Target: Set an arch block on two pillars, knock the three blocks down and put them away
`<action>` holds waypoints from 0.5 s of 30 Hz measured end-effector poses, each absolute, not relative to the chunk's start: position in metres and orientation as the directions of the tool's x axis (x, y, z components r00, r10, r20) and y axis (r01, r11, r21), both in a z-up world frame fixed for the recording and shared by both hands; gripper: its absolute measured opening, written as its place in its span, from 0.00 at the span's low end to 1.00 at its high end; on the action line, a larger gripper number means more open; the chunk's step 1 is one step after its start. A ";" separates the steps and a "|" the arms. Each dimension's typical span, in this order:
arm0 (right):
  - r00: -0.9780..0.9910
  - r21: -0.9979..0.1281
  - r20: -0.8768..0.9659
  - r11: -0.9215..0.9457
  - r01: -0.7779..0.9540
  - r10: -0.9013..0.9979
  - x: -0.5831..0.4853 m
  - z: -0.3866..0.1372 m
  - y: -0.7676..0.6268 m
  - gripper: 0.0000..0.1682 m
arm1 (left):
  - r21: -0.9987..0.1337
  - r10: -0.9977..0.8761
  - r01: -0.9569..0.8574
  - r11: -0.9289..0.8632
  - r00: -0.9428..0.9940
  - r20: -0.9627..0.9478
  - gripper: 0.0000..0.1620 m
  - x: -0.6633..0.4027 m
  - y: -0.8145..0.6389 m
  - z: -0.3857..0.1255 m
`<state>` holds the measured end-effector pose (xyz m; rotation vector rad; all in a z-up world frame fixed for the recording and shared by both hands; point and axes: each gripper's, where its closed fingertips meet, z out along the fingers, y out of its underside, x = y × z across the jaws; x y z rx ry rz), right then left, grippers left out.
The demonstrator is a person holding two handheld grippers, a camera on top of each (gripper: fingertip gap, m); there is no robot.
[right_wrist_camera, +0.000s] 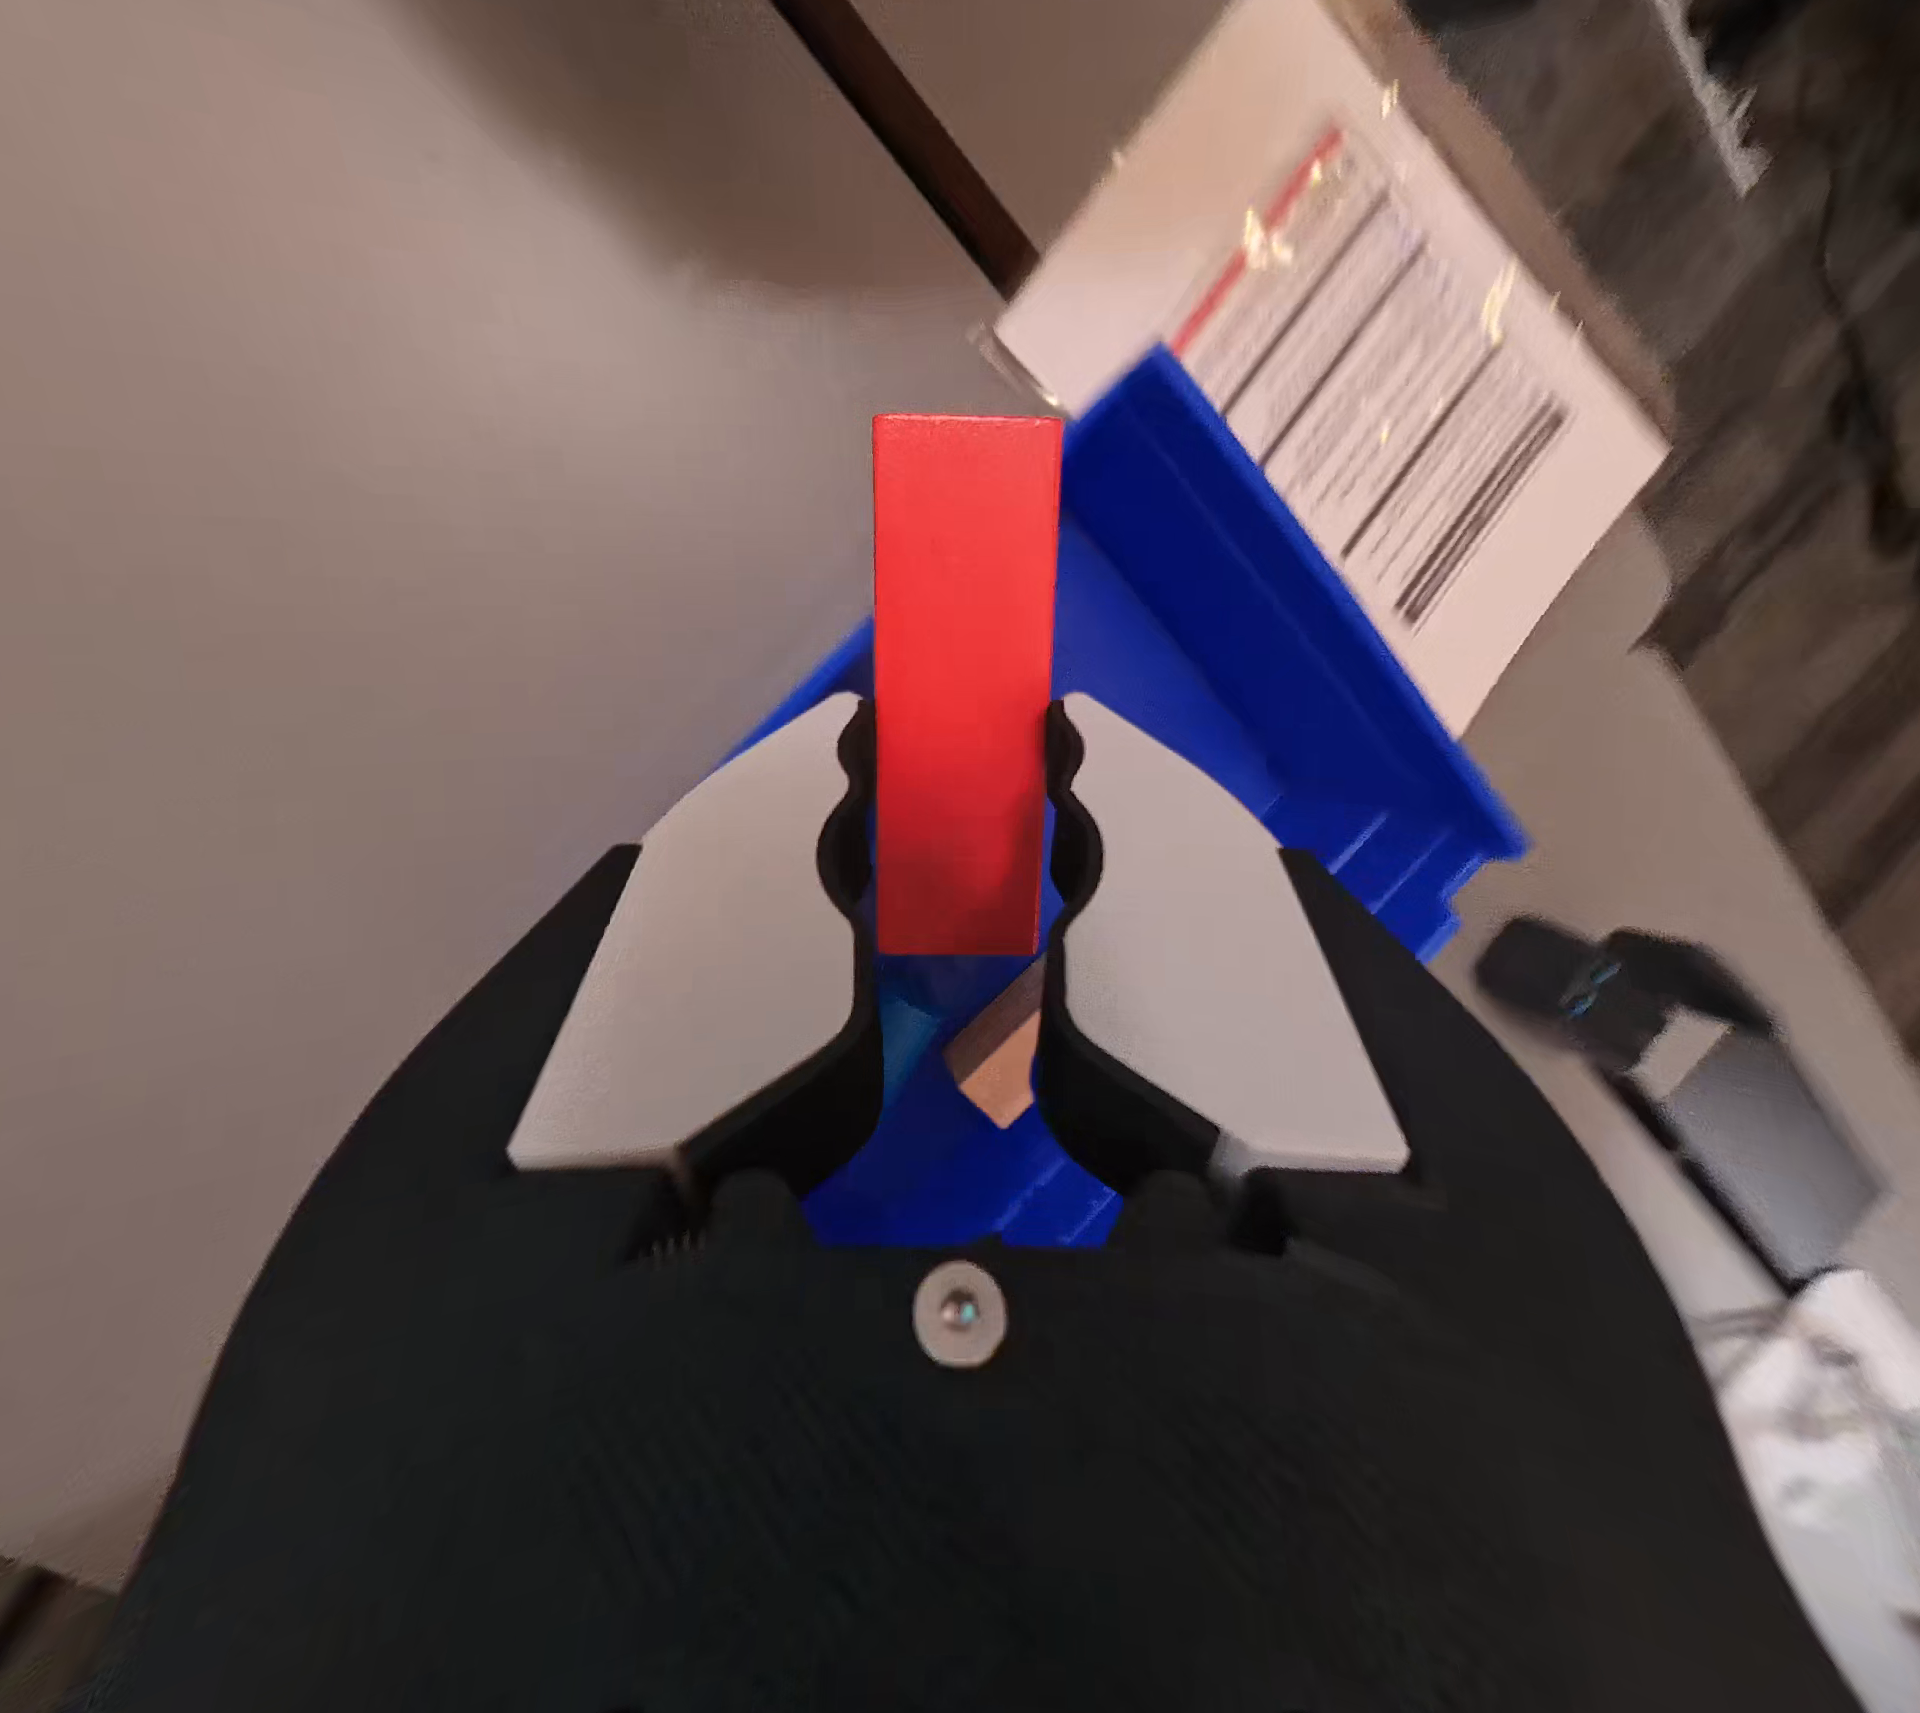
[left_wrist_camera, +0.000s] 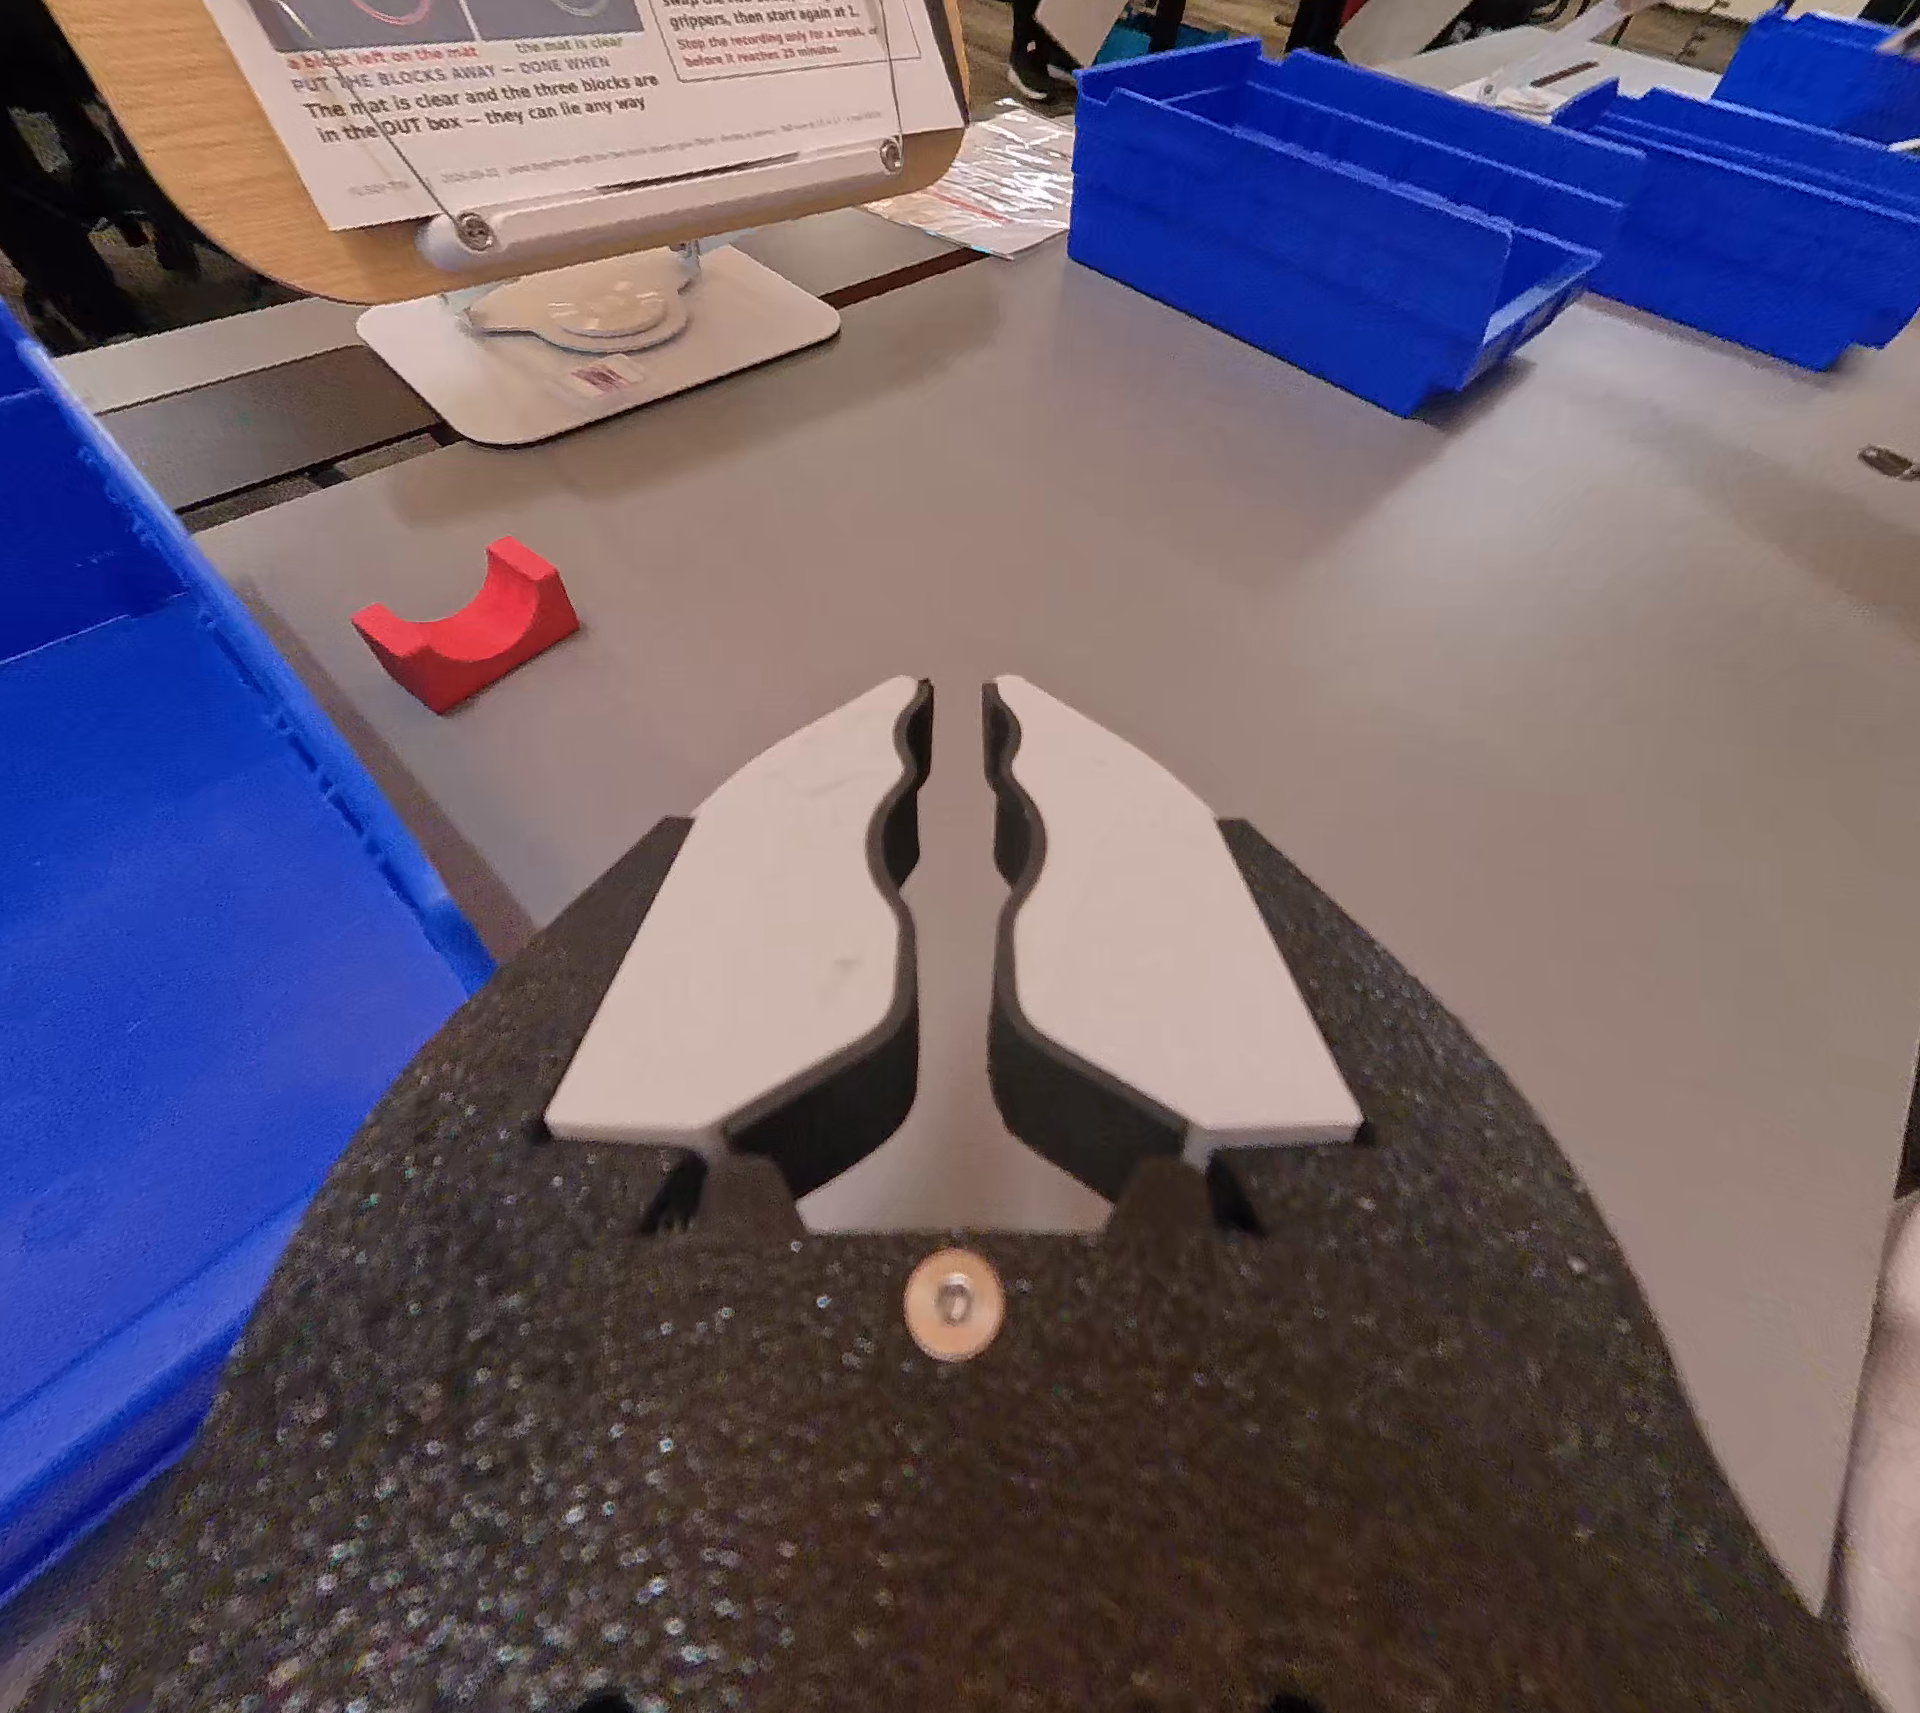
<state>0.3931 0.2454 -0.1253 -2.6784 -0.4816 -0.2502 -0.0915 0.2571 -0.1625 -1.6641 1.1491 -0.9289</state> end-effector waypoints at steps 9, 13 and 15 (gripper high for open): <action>0.989 -0.289 0.125 -0.951 0.110 0.076 0.468 -0.235 0.230 0.19 | -0.934 -0.958 -0.313 -0.172 0.275 0.084 0.05 -0.075 0.248 -0.167; 0.994 -0.267 0.077 -0.959 0.092 0.073 0.475 -0.269 0.234 0.19 | -0.932 -0.948 -0.318 -0.175 0.310 0.072 0.05 -0.079 0.254 -0.168; 0.996 -0.246 0.055 -0.965 0.086 0.075 0.476 -0.280 0.234 0.19 | -0.931 -0.943 -0.313 -0.189 0.321 0.084 0.05 -0.080 0.257 -0.169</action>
